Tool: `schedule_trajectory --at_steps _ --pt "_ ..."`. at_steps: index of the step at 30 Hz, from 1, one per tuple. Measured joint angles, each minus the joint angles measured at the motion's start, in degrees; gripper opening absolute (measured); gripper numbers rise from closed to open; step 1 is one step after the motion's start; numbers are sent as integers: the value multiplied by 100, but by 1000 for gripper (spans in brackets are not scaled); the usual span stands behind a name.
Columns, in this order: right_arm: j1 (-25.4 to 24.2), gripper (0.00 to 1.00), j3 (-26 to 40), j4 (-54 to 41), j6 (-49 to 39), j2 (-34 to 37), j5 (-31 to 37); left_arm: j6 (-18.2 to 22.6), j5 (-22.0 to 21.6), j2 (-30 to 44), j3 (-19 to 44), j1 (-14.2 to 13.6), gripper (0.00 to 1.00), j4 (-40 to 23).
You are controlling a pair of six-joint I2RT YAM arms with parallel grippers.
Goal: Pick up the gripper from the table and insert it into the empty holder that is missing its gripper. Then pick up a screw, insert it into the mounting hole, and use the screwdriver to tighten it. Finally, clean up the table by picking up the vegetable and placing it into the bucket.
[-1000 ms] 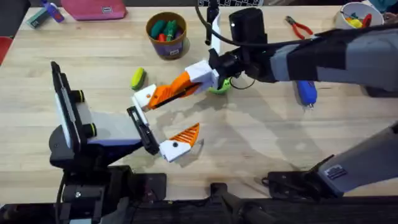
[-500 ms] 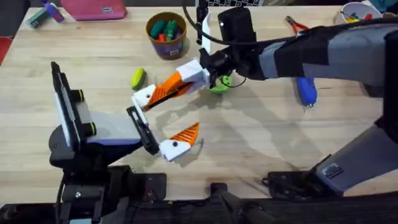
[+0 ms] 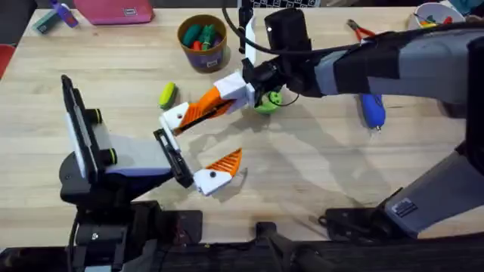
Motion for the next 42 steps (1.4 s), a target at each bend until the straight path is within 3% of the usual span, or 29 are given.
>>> schedule_trajectory --at_steps 6,11,13,21,24,28,35,42 --pt "0 41 0 -8 4 -2 -2 0 -5 0 0 0 985 1" --pt "44 734 0 -16 4 0 98 4 11 -1 0 -7 985 -2" --pt "55 959 0 -16 -14 2 109 3 11 -1 0 -7 985 0" --pt "-1 993 0 -174 -34 -34 220 2 11 -1 0 -7 985 0" --pt "-123 993 0 -728 -232 -263 379 2 11 1 0 -7 985 0" --pt "-438 991 9 -2147 -890 -939 870 4 11 1 0 -7 985 0" --pt "-1116 991 538 -5507 -2484 -2131 2775 4 11 -1 0 -7 985 -1" --pt "-1005 993 1729 -7547 -3250 -2249 5281 3 11 -1 0 -7 985 -2"
